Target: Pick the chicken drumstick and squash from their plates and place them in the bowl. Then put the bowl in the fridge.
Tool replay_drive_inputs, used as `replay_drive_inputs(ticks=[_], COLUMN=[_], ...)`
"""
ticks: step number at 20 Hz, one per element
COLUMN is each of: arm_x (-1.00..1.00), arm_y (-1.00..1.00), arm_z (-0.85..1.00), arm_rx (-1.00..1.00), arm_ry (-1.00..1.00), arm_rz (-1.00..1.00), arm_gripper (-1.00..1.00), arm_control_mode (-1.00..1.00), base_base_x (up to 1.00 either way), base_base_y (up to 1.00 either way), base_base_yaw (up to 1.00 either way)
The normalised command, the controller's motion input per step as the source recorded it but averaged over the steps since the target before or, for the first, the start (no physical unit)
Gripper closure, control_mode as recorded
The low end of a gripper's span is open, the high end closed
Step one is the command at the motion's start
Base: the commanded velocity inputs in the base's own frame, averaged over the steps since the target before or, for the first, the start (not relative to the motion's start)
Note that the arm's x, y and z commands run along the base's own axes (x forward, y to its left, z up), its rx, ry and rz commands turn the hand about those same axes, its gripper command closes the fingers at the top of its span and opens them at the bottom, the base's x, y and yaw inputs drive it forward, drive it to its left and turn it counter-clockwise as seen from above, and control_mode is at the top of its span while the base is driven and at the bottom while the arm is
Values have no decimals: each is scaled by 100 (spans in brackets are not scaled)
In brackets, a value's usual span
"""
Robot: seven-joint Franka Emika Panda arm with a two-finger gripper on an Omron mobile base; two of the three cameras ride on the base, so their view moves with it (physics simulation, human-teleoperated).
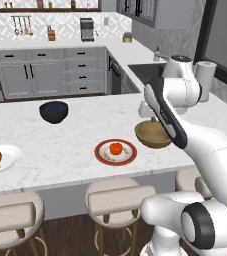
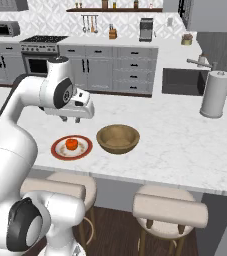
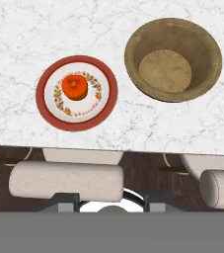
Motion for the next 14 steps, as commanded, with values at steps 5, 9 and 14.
replay_drive_inputs(ticks=[5, 9, 14], arm_x=[-3, 36, 71], arm_y=[10, 82, 72], arm_z=[-6, -9, -47], arm_rx=[-3, -7, -2], arm_ry=[0, 2, 17], arm_rz=[1, 25, 35], arm_gripper=[-100, -100, -100], arm_control_mode=[-100, -100, -100], base_base_x=[0, 0, 0], base_base_y=[0, 0, 0], base_base_yaw=[0, 0, 0])
